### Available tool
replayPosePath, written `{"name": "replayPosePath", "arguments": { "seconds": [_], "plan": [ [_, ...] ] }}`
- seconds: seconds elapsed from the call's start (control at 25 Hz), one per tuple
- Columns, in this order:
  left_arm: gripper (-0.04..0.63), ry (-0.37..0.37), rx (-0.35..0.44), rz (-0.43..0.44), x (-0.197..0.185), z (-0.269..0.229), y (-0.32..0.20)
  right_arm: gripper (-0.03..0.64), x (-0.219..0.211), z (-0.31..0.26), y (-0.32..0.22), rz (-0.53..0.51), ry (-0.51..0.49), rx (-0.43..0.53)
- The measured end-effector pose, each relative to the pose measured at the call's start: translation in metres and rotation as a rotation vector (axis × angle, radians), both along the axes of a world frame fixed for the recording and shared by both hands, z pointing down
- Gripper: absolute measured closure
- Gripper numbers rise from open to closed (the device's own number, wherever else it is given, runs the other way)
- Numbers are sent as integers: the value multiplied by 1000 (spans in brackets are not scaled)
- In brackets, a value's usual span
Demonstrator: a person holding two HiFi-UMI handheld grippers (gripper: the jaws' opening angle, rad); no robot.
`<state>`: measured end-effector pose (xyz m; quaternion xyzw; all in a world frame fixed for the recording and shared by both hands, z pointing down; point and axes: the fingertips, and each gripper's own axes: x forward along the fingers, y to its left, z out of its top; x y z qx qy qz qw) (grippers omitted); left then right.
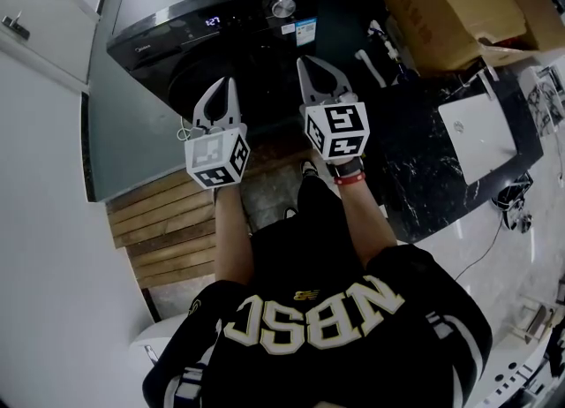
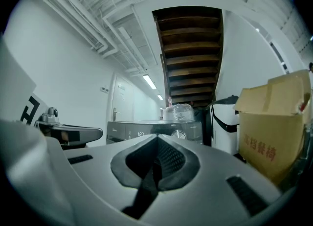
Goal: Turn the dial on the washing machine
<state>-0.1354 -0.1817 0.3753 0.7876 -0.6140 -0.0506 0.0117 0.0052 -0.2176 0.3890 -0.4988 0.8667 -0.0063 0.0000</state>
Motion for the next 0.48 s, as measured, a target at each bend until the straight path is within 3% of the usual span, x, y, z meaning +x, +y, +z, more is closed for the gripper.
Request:
{"name": "replayPosePath", "arguments": {
  "seconds": [0.48],
  "plan": [
    [583, 3, 5, 13, 5, 0, -12, 611, 0, 5, -8, 3, 16, -2]
  ]
}}
